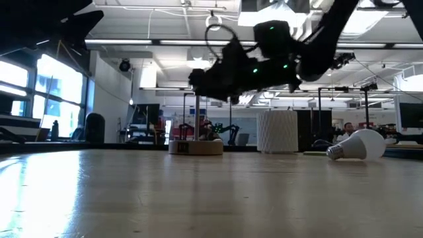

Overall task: Screw lightbulb
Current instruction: Insert the white lightbulb into the desk lamp

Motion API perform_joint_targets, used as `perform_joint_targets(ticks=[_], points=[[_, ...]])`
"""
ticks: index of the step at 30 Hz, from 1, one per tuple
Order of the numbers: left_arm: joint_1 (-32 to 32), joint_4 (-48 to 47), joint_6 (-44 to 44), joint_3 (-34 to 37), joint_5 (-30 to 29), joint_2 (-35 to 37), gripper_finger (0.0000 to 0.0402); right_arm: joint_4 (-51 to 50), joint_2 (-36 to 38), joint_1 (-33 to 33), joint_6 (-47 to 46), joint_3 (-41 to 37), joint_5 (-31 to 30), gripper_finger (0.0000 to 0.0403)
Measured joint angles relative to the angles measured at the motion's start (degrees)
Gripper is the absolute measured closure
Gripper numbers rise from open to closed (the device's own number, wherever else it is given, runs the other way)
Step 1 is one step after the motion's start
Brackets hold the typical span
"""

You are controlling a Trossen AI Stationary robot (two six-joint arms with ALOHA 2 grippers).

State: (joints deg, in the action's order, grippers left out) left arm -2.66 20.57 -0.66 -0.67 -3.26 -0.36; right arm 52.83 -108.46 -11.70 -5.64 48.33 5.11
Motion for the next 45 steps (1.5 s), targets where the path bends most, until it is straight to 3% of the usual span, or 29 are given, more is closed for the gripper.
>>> perform_joint_targets(ticks=[6,12,15,19,26,30,37,45], points=[[0.0,-0.41,0.63,0.0,-0.14,-0.1,0.0225,-1.2,-5.58,-0.65,-0.09,4.61,-15.57,0.0144],[0.0,-1.46,1.07,0.0,-0.34,-0.11,0.0225,-1.61,-5.95,-1.16,0.11,4.29,-23.93,0.0144],[0.0,-1.7,1.61,0.0,-0.36,-0.11,0.0225,-1.63,-5.95,-2.17,1.47,4.58,-23.19,0.0144],[0.0,-2.18,1.98,0.0,-0.38,-0.11,0.0225,-2.05,-5.95,-4.2,4.09,7.05,-16.7,0.0144],[0.0,-2.74,2.21,0.0,-0.43,-0.11,0.0225,-10.3,-5.93,-6.79,4.61,13.12,-11.25,0.0153],[0.0,-2.83,3.41,0.0,-0.42,-0.11,0.0225,-13.91,-5.93,-7.0,5.37,14.33,-9.76,0.0206],[0.0,-3.31,3.58,0.0,-0.42,-0.11,0.0225,-14.99,-5.9,-7.11,5.66,12.66,-10.06,0.0362],[-0.02,-3.08,3.58,0.0,-0.38,-0.11,0.0225,-17.69,-2.71,-4.35,12.31,12.53,-14.34,0.0368]])
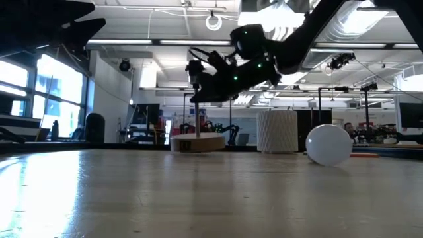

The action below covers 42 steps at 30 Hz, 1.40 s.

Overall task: Screw lightbulb
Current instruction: Insert the white lightbulb into the desk lamp

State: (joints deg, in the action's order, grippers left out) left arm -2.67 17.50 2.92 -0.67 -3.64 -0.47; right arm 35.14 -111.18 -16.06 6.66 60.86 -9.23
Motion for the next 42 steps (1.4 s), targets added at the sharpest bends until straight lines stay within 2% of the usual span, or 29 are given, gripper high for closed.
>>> perform_joint_targets(ticks=[5,19,24,29,35,42], points=[[0.0,0.6,0.27,0.0,-0.02,0.0,0.0225,-2.39,2.91,3.21,4.94,0.02,-3.61,0.0372],[0.01,0.76,2.99,0.0,-0.02,0.0,0.0225,-4.99,4.57,19.43,26.82,0.02,-19.38,0.0372],[0.0,0.62,1.12,0.0,-0.19,0.0,0.0225,-6.3,4.57,22.1,24.79,0.02,-17.73,0.0372],[0.0,-2.96,-5.21,0.0,-4.28,-1.17,0.0225,-7.03,4.57,22.21,17.98,0.02,-14.99,0.0372],[-0.03,-6.06,-9.71,0.0,-4.6,-8.68,0.0225,-6.61,4.2,22.32,17.14,0.09,-16.47,0.0372],[-0.03,4.42,-11.36,0.0,-4.66,-22.35,0.0225,-5.54,0.97,22.52,18.83,0.26,-18.38,0.0372]])
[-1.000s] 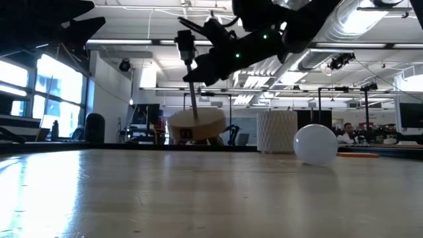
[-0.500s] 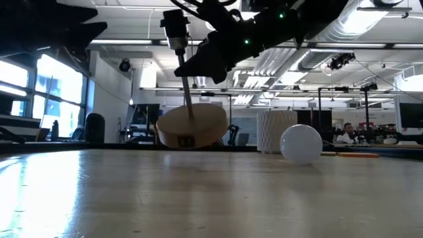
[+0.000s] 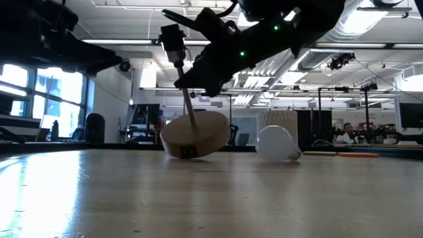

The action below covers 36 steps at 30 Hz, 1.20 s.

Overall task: Screw lightbulb
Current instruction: Insert the white lightbulb into the desk lamp

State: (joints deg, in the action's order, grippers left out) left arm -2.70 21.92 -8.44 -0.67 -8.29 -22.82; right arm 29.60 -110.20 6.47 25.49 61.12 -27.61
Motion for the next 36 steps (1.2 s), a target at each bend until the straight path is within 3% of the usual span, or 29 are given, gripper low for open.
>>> perform_joint_targets(ticks=[7,13,23,29,36], points=[[0.0,13.65,-1.21,0.02,0.0,-15.64,0.0218,1.77,-1.24,-0.03,-3.78,0.09,0.48,0.0372],[0.02,28.6,-1.25,-0.37,0.0,-28.41,0.019,2.91,-1.41,-0.03,-3.83,-0.02,1.09,0.0372],[0.04,31.21,-6.0,-13.68,0.7,-50.32,0.0172,3.43,-1.48,0.06,-4.58,-0.11,1.15,0.0372],[0.01,31.47,-6.76,-19.08,0.73,-56.98,0.0172,3.56,-1.52,0.06,-5.36,-0.13,1.18,0.0372],[-0.13,31.4,-6.72,-20.02,1.92,-57.03,0.0173,3.34,-1.52,0.08,-5.12,-0.13,1.23,0.0368]])
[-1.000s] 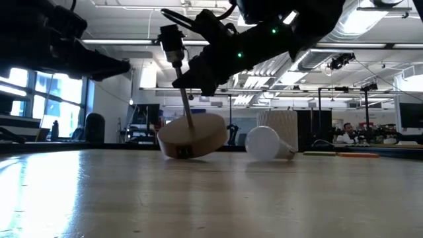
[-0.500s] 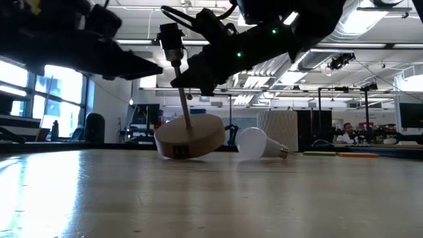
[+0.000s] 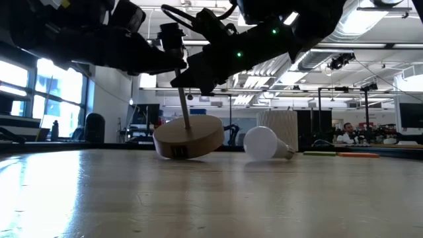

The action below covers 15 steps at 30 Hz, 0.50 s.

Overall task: Screw lightbulb
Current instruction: Insert the white lightbulb into the desk lamp

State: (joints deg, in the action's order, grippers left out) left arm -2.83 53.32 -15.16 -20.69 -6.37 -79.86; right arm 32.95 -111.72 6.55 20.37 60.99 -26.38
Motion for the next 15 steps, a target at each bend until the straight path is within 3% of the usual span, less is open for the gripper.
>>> perform_joint_targets(ticks=[15], points=[[-1.63,0.37,-2.88,-0.03,-0.97,2.19,0.0257,-0.52,0.0,0.37,-1.47,0.0,0.63,0.0362]])
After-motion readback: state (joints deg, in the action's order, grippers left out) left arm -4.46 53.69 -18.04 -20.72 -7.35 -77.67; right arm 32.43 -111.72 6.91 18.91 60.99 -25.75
